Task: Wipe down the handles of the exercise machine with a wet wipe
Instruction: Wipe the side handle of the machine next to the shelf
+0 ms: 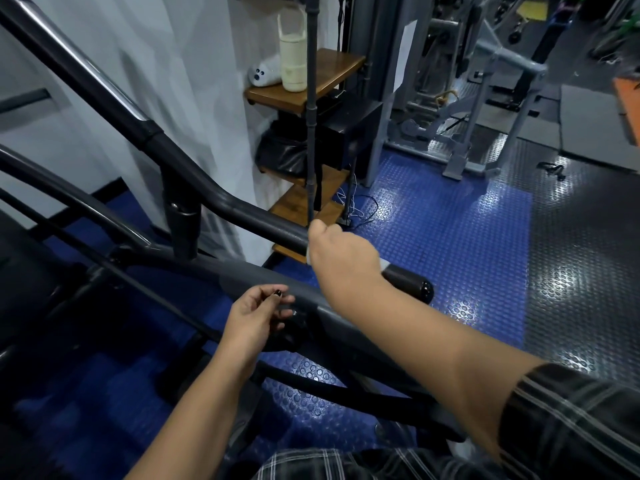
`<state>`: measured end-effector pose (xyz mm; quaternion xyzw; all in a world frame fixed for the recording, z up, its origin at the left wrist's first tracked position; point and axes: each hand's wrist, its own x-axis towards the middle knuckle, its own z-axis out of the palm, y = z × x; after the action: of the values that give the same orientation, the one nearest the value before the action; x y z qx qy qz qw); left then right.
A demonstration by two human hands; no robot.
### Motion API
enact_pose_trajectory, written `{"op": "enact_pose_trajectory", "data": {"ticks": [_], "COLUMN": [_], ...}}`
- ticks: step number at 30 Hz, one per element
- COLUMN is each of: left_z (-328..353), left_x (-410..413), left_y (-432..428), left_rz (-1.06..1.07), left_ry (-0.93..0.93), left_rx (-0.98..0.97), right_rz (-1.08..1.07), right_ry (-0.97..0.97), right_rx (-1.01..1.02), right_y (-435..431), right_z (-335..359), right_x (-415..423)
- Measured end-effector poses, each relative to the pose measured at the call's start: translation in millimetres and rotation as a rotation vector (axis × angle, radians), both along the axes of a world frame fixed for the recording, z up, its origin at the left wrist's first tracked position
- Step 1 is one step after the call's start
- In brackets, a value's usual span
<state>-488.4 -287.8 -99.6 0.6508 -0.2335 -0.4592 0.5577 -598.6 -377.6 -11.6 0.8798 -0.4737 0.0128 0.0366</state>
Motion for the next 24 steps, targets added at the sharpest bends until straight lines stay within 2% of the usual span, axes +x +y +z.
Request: {"op": "enact_pose_trajectory", "data": {"ticks": [4, 7, 12, 16, 18, 20, 24], "left_z": [2.1, 0.7, 2.6, 4.6, 3.2, 0.5, -2.7], "left_x": [-2.7, -1.4, 1.4, 5.0, 7.8, 10.3, 10.4], "left_y": [3.4, 6.3, 6.4, 6.1, 6.8, 6.5, 2.7], "left_rz": [0.007, 0.015, 0.028, 0.036, 0.043, 0.051, 0.045], "left_ry": [-0.008, -0.009, -0.006, -0.006, -0.008, -0.012, -0.007], "left_rx": [0.002, 0.006, 0.019, 0.018, 0.023, 0.037, 0.049], "right_rz": [0.131, 0.144, 0.075, -0.058, -0.148, -0.199, -0.16], "right_ry": [0.009, -0.025, -0.097, -0.236, -0.306, -0.315, -0.252], "right_rx": [-0.143, -0.045, 0.382, 1.022, 1.232, 1.138, 0.648], "right_y": [0.5, -7.2, -26.7, -49.3, -50.4, -46.3, -20.8], "right_z": [-8.9, -6.0, 5.8, 18.0, 18.1, 14.3, 8.5], "right_x": [-5.3, -23.3, -53.4, -80.2, -89.1, -92.5, -94.5]}}
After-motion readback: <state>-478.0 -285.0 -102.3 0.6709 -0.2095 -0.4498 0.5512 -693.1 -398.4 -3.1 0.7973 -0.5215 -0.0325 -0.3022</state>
